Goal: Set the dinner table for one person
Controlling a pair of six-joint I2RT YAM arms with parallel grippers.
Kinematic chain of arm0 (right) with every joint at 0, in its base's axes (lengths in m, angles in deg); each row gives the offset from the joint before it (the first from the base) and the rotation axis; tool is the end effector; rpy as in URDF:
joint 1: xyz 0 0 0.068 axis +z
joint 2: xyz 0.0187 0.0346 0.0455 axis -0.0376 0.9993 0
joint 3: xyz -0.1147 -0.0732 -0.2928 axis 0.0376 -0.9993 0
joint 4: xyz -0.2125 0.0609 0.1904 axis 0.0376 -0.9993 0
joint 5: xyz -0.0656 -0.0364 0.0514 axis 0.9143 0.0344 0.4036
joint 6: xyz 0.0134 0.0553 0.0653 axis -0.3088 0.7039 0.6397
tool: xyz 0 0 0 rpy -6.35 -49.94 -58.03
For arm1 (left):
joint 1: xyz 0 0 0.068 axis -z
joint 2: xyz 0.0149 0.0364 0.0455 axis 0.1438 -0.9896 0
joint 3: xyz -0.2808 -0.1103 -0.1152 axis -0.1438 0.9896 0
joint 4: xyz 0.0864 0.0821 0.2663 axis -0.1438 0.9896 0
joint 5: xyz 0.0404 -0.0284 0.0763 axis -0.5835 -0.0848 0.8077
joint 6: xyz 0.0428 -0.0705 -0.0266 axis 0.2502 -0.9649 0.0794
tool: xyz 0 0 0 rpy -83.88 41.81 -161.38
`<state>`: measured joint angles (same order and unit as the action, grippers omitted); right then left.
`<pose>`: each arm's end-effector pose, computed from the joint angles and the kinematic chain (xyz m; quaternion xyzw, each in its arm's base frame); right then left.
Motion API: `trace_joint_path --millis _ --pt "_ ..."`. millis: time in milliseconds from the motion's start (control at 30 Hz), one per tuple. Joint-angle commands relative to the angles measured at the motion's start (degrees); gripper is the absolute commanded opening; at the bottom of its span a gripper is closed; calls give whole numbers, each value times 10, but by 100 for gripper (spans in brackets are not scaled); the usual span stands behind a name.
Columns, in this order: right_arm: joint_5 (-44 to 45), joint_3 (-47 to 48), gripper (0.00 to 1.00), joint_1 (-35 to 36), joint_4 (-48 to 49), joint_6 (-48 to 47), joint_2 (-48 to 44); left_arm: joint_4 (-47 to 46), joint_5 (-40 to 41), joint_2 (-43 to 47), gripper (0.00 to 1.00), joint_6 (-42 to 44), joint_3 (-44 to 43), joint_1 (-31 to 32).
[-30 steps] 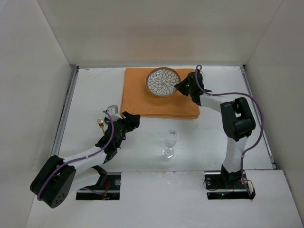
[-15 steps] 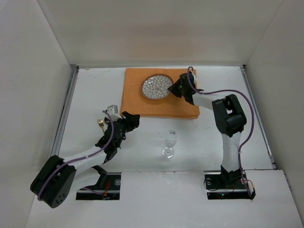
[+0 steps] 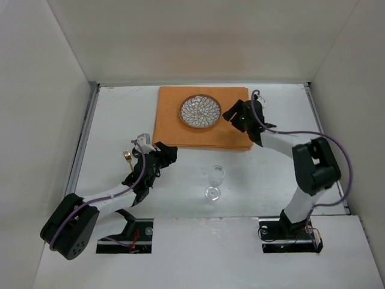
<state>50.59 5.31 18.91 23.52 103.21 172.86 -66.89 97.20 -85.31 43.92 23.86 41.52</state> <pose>0.4466 0.1650 0.2023 0.2387 0.8330 0.2595 0.4264 0.2181 -0.1194 0.2016 -0.1300 0.7313 -0.3176 0.5894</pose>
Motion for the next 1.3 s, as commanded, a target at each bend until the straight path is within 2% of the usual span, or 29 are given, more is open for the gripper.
trace_joint_path --millis 0,33,100,133,167,233,300,367,533,567,633,767,800,833,867,1033,1100,1267 --pt "49 -42 70 -10 8 -83 -135 -37 1 5 56 -7 1 -5" --pt "55 -55 69 -8 -10 -104 -175 -37 3 5 56 -8 1 -3" --pt "64 -77 59 -2 -50 -151 -259 -37 1 3 56 -9 1 -4" --pt "65 -84 50 12 -75 -174 -301 -37 1 1 56 -11 1 -4" --pt "66 -86 36 30 -106 -194 -342 -37 1 0 56 -14 1 -3" --pt "74 -81 20 70 -181 -225 -415 -37 1 -7 56 -15 -2 -2" --pt "90 -60 13 121 -268 -247 -471 -40 1 -16 56 -18 -4 -2" --pt "108 -34 10 178 -346 -262 -518 -44 1 -19 56 -19 -4 1" --pt "170 47 12 312 -522 -260 -554 -46 1 -11 56 -19 -1 2" --pt "194 60 18 335 -545 -260 -554 -46 1 -10 56 -19 0 2" --pt "229 68 36 378 -566 -260 -554 -46 1 -10 56 -19 0 2" --pt "233 83 52 428 -574 -264 -530 -44 4 1 55 -16 1 4" --pt "235 90 50 437 -580 -264 -521 -45 5 1 55 -15 1 5" --pt "239 101 42 445 -592 -260 -511 -45 5 1 55 -16 1 4" --pt "240 111 39 448 -607 -260 -500 -43 3 4 55 -18 2 2" --pt "221 173 46 466 -683 -258 -439 -44 6 1 55 -14 2 5" --pt "212 186 50 470 -696 -265 -414 -42 3 0 55 -18 1 1" --pt "191 180 51 467 -698 -273 -388 -40 2 10 55 -17 3 -1"
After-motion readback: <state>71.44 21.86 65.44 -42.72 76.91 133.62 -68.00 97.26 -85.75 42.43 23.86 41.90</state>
